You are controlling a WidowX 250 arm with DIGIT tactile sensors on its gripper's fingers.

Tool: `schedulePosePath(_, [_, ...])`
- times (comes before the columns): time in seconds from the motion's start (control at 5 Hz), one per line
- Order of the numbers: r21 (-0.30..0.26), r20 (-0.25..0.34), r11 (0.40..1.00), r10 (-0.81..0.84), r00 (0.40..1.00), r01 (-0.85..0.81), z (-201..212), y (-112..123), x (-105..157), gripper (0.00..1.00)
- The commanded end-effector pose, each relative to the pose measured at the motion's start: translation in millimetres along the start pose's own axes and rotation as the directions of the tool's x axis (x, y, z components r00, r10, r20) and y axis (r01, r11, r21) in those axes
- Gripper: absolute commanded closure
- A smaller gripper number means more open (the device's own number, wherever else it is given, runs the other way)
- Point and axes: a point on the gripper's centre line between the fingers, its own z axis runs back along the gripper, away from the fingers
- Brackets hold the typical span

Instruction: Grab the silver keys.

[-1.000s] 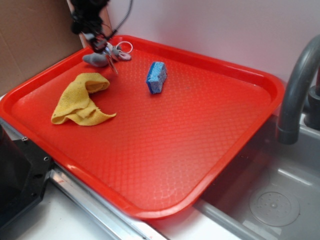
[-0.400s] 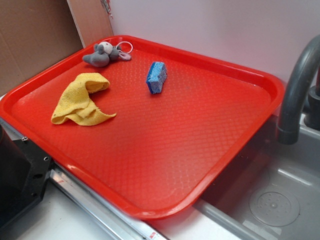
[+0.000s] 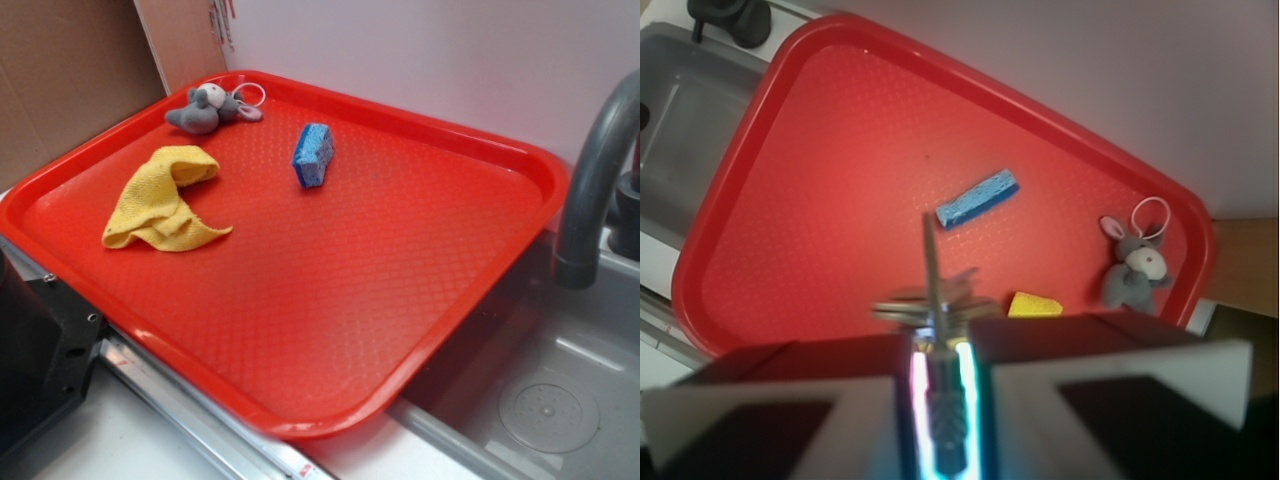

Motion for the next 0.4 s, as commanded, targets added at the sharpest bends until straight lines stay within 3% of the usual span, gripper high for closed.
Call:
schedulePosePath(0.0, [-0.014, 0.032, 1.000, 0.007, 0.999, -0.007, 12.4, 6.1, 4.3, 1.00])
schedulePosePath(0.2, [-0.022, 0.040, 1.000, 0.010, 0.999, -0.009, 11.0, 6.0, 3.7, 1.00])
